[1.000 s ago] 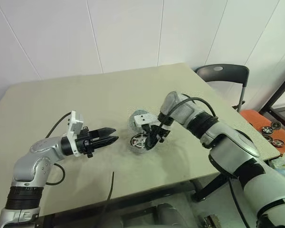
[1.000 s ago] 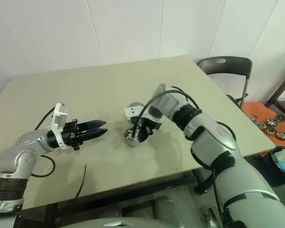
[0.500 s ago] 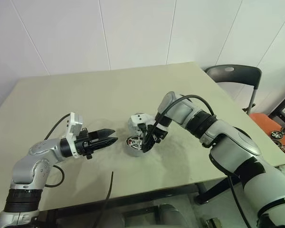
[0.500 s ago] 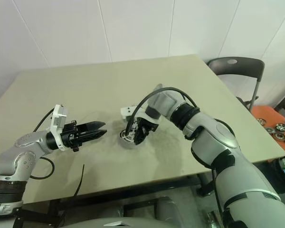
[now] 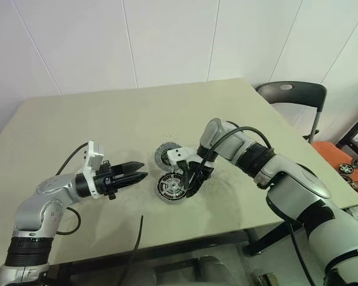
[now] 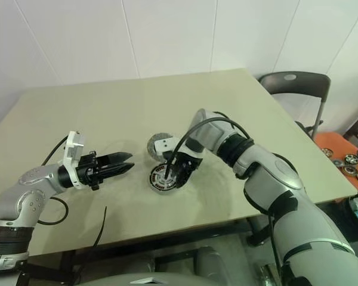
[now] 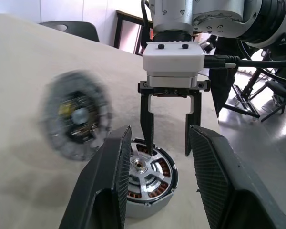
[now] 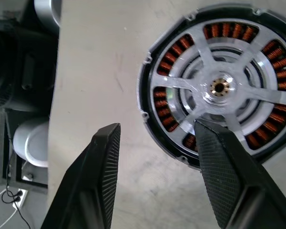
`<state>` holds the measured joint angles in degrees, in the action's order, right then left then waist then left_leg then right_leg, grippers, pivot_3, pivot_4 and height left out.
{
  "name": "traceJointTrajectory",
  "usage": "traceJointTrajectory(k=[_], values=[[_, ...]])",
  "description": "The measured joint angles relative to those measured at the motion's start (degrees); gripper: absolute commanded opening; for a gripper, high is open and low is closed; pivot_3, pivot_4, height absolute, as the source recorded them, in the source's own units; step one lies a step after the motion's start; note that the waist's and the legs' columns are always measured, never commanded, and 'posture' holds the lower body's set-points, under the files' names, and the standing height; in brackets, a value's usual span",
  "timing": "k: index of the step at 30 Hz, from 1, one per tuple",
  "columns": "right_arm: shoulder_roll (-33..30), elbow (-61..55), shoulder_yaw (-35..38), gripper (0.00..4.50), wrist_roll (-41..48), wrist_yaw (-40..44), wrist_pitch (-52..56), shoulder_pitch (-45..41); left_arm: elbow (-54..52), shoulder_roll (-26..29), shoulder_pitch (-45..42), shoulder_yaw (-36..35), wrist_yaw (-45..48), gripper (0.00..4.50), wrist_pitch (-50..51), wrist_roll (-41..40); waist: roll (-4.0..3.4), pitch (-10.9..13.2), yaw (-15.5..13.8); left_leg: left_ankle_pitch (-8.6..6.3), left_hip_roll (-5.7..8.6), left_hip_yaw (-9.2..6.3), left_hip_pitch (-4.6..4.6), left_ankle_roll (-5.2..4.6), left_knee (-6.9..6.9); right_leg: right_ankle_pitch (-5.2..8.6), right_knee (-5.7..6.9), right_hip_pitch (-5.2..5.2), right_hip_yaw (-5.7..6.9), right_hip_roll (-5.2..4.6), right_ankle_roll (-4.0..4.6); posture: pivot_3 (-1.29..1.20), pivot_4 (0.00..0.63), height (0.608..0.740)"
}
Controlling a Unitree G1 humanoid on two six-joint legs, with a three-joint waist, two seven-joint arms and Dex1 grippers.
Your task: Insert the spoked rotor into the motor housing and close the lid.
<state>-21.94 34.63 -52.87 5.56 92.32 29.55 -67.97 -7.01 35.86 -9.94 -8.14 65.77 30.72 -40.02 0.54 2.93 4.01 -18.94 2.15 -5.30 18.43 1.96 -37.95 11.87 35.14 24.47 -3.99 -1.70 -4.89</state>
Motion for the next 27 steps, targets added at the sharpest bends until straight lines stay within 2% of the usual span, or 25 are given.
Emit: traceJointTrajectory(k=[5,9,13,17,19,27], values=[[-5.3,-9.05,-2.61,2.34,7.26,0.0,1.15,-0.13,-0.03,0.18,-0.01,-0.06,0.02,2.09,0.01,-0.06,0.01,0.0,-0.17,0.0,0.0,-0.02,0.02,0.0,-0.01,0.0,-0.05,-0.03,0.02,-0.03,0.0,0.0,0.0,0.74],[-6.28,-11.16,0.97,2.34,7.54,0.02,-5.23,-0.13,-0.04,0.21,-0.02,-0.11,0.06,2.09,0.02,-0.07,0.01,0.0,-0.02,0.0,0.0,0.07,-0.01,0.0,-0.01,0.01,-0.05,-0.04,0.01,0.0,-0.01,0.0,0.0,0.74],[-7.43,-13.05,6.94,2.34,4.12,-0.19,-16.46,1.52,0.01,0.33,-0.04,-0.21,0.16,2.09,0.02,-0.09,0.05,-0.03,-0.16,0.0,-0.01,0.14,-0.01,0.0,-0.01,0.01,-0.05,-0.06,0.06,0.03,-0.01,0.0,0.0,0.74],[-8.46,-11.29,8.47,2.34,-3.77,-3.53,-38.41,6.38,0.09,0.67,-0.53,-0.35,0.31,2.09,0.03,-0.09,0.11,-0.07,-0.22,0.0,0.0,0.22,-0.01,0.0,-0.03,0.01,-0.08,-0.11,0.04,0.0,-0.01,0.0,0.0,0.74],[-9.0,-9.64,8.37,2.34,-7.17,-2.93,-45.33,6.9,0.16,0.7,-1.34,-0.35,0.46,2.09,0.03,-0.09,0.1,-0.06,-0.15,0.0,0.01,0.25,-0.02,-0.01,-0.06,0.01,-0.08,-0.11,0.0,0.0,-0.01,0.0,0.0,0.74],[-7.77,1.59,8.47,2.34,-17.92,-6.31,-63.26,5.02,0.28,0.6,-1.89,-0.24,0.62,2.09,0.01,-0.07,0.11,-0.06,-0.04,0.01,-0.03,0.23,-0.11,-0.01,-0.04,0.0,-0.02,-0.14,-0.01,0.06,0.04,0.0,0.0,0.74]])
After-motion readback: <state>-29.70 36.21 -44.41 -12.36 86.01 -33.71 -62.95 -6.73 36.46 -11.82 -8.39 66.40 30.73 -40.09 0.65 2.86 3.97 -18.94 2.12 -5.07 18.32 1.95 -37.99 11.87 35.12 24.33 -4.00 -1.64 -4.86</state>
